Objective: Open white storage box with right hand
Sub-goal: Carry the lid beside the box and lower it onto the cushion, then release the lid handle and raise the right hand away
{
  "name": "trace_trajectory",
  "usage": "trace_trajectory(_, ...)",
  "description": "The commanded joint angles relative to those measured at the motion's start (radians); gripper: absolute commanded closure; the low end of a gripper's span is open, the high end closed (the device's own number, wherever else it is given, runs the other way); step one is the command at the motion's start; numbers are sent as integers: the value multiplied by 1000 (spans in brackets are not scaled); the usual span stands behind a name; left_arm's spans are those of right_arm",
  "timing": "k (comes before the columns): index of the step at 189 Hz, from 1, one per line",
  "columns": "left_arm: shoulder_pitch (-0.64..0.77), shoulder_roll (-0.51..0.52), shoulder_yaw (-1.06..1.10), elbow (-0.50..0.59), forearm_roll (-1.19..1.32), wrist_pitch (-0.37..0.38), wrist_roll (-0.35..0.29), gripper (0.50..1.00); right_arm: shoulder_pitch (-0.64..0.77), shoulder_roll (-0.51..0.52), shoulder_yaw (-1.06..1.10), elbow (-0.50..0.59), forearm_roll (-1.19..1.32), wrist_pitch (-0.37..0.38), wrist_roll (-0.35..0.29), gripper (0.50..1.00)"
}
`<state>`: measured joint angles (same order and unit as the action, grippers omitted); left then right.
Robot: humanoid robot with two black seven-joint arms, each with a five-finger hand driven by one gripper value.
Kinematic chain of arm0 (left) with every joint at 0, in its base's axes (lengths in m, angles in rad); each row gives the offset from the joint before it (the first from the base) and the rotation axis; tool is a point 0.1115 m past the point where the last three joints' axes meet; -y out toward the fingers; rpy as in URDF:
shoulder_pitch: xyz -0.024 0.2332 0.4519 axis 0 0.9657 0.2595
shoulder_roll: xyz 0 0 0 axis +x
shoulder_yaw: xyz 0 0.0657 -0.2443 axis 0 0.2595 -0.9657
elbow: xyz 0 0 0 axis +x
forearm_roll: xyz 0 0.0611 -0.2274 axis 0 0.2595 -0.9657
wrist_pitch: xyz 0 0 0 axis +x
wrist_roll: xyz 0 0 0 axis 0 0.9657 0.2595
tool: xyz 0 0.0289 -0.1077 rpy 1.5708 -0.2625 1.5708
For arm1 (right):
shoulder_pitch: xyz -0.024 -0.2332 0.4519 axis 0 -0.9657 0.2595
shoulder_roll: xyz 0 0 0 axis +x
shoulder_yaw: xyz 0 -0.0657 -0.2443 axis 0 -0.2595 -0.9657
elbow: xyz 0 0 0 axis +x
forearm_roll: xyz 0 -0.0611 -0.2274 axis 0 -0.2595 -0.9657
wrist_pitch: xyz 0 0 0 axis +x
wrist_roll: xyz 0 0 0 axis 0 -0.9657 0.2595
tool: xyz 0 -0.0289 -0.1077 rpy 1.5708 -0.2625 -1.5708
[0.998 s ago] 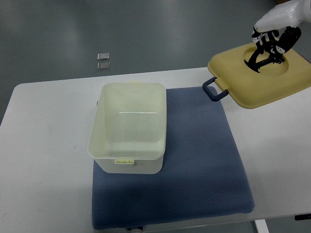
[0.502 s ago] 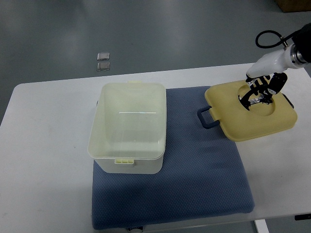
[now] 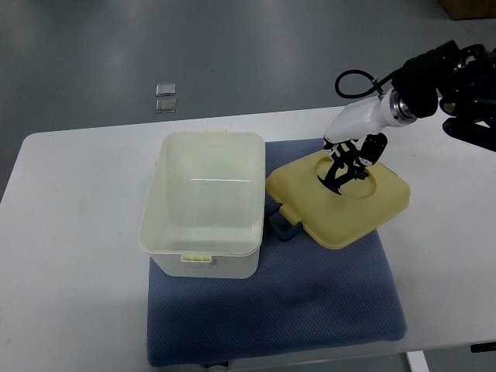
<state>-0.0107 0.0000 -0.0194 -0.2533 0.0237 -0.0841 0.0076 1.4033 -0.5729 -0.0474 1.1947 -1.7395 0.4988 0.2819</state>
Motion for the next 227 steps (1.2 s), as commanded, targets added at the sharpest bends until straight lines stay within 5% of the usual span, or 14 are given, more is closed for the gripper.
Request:
trace_trajectory(1,0,0,-1,3,-1,0,0,500,0,34,0,-1,0,-3,-1,1000)
trace_trajectory(96,0,0,-1,5,-1,0,0,500,-56,76,1,-21,0,-25,-6,1000)
trace_trajectory(97,2,0,-1,5,-1,0,0,500,-58,76,1,-21,0,-25,-6,923)
trace_trajectory(99,2,0,-1,5,-1,0,0,500,-58,76,1,-21,0,-25,-6,922)
trace_trajectory(101,0,0,-1,5,-1,1,0,500,-58,76,3,-21,0,-25,-6,775)
trace_trajectory(105,0,0,-1,5,-1,0,0,500,-58,76,6,-21,0,-25,-7,673)
trace_trajectory(123,0,0,1,3,-1,0,0,500,-69,73,34,-23,0,-3,-10,577)
trace_trajectory(179,0,0,-1,2,-1,0,0,500,-75,53,218,-139,94,-12,-12,576)
trace_trajectory(227,0,0,-1,-1,-1,0,0,500,-240,83,673,-405,779,-74,-38,576)
